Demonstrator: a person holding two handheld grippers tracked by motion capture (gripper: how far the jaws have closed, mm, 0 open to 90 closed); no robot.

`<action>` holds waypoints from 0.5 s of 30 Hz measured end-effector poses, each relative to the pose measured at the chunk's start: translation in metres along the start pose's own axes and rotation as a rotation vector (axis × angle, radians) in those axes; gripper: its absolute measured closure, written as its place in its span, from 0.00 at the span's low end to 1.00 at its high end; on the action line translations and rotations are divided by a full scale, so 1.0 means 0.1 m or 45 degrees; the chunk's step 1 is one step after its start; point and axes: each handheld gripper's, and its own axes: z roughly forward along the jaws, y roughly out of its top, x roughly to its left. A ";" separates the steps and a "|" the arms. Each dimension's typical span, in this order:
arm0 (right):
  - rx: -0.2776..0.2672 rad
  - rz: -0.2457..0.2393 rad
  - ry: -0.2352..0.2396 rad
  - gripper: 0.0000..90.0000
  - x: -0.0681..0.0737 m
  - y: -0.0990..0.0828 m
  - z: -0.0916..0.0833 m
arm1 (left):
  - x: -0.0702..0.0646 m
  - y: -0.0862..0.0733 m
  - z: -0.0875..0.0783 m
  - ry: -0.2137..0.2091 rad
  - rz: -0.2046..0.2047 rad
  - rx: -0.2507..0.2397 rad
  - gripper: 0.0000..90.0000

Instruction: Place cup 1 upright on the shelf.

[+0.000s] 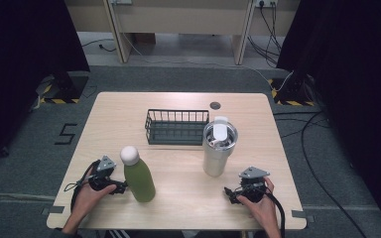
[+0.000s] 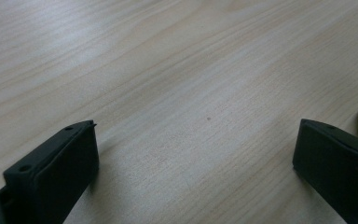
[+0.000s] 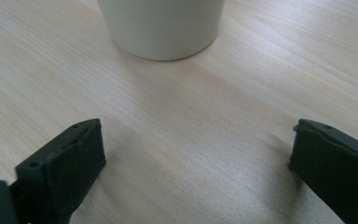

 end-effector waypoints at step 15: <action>-0.052 -0.042 0.022 0.17 0.04 0.00 -0.03 | 0.00 0.00 0.00 0.000 0.000 0.000 0.00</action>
